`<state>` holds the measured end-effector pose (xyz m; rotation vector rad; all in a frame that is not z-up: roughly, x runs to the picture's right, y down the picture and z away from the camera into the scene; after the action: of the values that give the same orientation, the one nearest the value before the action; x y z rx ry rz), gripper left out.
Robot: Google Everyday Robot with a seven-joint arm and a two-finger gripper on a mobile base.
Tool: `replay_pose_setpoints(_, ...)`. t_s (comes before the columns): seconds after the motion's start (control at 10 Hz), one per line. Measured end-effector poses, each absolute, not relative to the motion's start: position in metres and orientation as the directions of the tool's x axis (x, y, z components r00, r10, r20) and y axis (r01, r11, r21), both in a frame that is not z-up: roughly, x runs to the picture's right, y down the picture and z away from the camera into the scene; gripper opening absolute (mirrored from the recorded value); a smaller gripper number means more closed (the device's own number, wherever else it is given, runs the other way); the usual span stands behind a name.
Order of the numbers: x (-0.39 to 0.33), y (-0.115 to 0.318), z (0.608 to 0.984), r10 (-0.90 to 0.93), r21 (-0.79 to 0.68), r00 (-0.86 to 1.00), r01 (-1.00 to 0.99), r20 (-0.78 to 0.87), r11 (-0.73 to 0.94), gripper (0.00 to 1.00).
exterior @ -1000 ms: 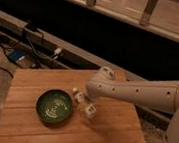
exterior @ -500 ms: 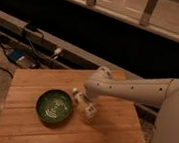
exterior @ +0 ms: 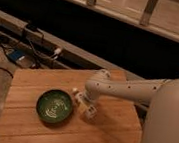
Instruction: Place the bottle in the ceramic bowl
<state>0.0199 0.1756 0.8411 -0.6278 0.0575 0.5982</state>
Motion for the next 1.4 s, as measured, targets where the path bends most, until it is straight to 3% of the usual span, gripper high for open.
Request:
replay_pose_setpoints(0.5, 0.017, 0.189, 0.844, 0.507, -0.558, 0.831, -0.54, -0.23, 0.631, 0.13)
replay_pose_setpoints(0.7, 0.026, 0.179, 0.836, 0.535, -0.527, 0.811, -0.57, -0.238, 0.631, 0.0)
replay_pose_setpoints(1.4, 0.057, 0.11, 0.823, 0.565, -0.373, 0.787, -0.616, -0.25, 0.693, 0.0)
